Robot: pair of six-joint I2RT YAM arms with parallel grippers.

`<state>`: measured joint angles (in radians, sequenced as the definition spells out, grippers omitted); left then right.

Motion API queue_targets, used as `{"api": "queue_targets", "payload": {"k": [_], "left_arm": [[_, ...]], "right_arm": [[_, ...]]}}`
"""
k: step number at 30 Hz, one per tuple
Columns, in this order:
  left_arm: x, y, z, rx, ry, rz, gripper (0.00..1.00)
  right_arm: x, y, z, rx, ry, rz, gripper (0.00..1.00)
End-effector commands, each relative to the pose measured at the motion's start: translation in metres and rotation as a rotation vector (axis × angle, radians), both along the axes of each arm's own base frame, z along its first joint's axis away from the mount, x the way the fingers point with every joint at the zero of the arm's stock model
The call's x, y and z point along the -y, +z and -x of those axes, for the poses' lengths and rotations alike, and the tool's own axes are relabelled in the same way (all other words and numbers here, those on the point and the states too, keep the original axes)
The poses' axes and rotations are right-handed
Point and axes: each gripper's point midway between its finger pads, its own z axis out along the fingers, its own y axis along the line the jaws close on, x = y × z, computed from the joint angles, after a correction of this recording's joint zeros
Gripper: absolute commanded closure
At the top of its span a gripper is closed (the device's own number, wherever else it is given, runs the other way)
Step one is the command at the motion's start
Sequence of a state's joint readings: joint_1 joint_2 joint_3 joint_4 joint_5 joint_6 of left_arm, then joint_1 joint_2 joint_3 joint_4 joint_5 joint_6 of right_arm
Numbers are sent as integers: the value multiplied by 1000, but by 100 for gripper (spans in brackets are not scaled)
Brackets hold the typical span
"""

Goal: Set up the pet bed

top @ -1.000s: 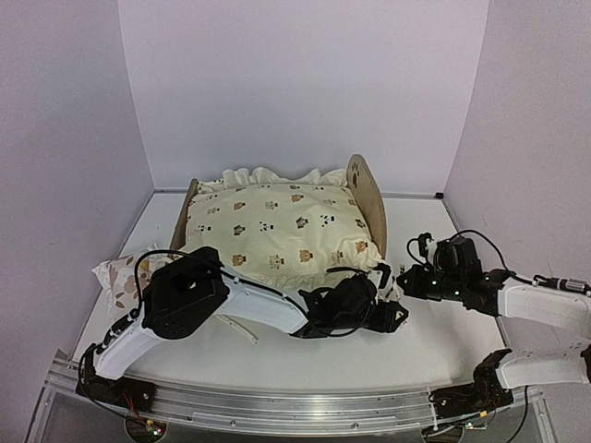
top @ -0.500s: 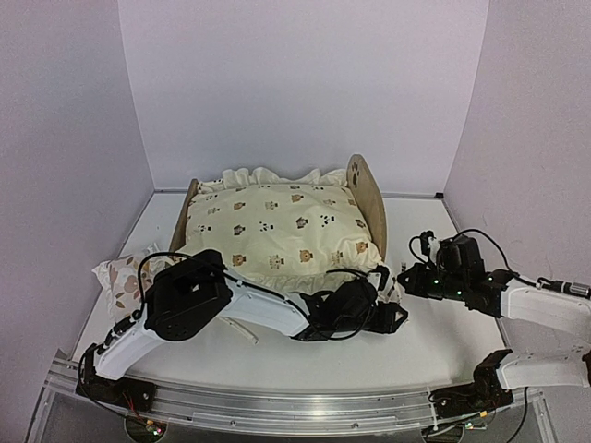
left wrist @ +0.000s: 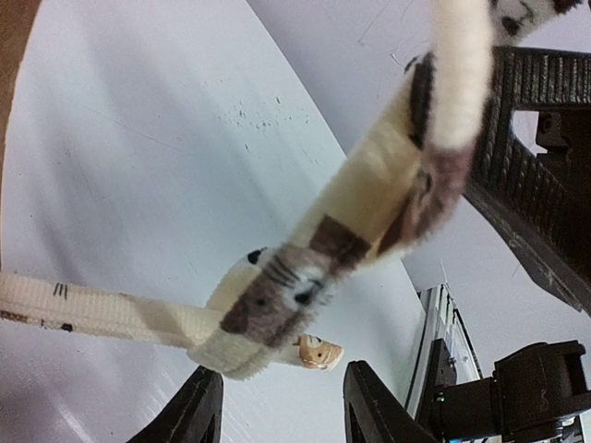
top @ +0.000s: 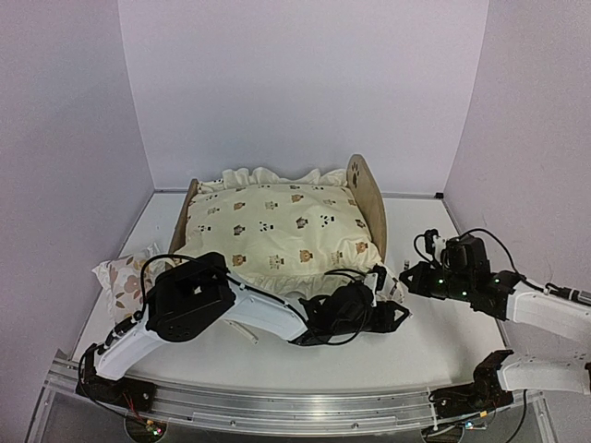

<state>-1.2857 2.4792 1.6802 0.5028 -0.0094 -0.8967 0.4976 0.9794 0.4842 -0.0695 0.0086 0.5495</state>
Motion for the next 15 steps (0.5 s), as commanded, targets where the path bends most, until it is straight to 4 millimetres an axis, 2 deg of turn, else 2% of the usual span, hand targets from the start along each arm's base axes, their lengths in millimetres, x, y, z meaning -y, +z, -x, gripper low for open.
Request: {"api": "queue_targets", "payload": {"k": [1,5,10,13,15], "left_arm": [[-5,-14,-16,-56,42,42,57],[-6,-6,-14,-36,-7,104,66],[-6,-7,-19,-30,-12,102,72],[-8,-8,-21,-44,-3,107,68],[-9,-7,-20,-53,-3,121,60]], "right_arm": [[-1,0,6,-14,8,-33,100],[-3,1,9,-22,18,-44,100],[-9,5,13,-39,38,-86,100],[-12,6,16,-59,44,-117,100],[-15,6,17,-73,49,-135,100]]}}
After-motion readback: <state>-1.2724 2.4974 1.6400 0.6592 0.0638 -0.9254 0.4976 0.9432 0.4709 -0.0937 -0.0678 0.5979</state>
